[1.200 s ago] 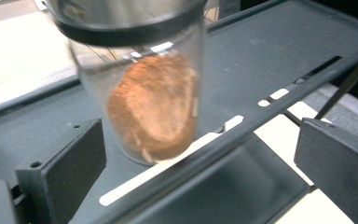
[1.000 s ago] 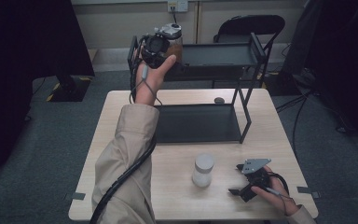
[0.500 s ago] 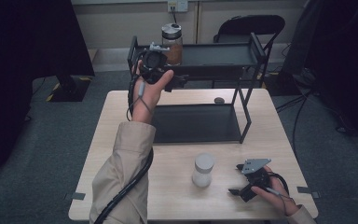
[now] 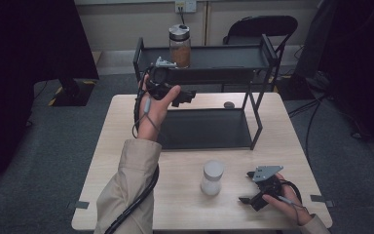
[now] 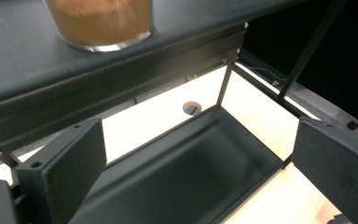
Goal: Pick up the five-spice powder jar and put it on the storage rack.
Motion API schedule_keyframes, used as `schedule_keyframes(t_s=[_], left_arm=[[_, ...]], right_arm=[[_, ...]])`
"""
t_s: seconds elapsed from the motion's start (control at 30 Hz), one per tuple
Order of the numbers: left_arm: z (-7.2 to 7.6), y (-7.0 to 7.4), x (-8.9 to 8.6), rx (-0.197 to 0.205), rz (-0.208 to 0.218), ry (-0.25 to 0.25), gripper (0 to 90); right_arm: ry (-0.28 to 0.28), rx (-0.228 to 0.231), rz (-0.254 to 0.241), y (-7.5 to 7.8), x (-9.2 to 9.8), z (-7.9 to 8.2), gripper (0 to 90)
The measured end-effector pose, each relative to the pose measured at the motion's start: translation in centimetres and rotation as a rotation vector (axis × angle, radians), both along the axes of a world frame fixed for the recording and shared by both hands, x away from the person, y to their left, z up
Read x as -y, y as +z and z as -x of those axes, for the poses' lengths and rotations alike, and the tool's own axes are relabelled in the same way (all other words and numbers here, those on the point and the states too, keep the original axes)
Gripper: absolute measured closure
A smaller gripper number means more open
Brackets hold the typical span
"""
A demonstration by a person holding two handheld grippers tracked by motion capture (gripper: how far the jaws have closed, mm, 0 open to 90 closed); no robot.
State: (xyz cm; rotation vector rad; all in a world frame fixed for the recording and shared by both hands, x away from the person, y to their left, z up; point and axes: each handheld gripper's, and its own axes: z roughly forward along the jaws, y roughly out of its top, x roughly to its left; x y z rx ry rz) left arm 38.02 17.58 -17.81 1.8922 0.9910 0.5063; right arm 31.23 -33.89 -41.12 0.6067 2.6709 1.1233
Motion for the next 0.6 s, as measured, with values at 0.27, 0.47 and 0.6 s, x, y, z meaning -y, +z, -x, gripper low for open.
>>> schedule_keyframes(t_s=[0.27,0.47,0.6], left_arm=[[0.6,-1.5,-0.3,0.001,0.009,-0.003,2.3],[0.8,-2.6,-0.5,-0.012,-0.002,-0.007,2.3],[0.9,-3.6,-0.8,-0.025,0.006,-0.013,2.3]], right_arm=[[0.0,0.0,0.0,0.0,0.0,0.0,0.0],[0.0,0.0,0.0,0.0,0.0,0.0,0.0],[0.0,0.0,0.0,0.0,0.0,0.0,0.0]])
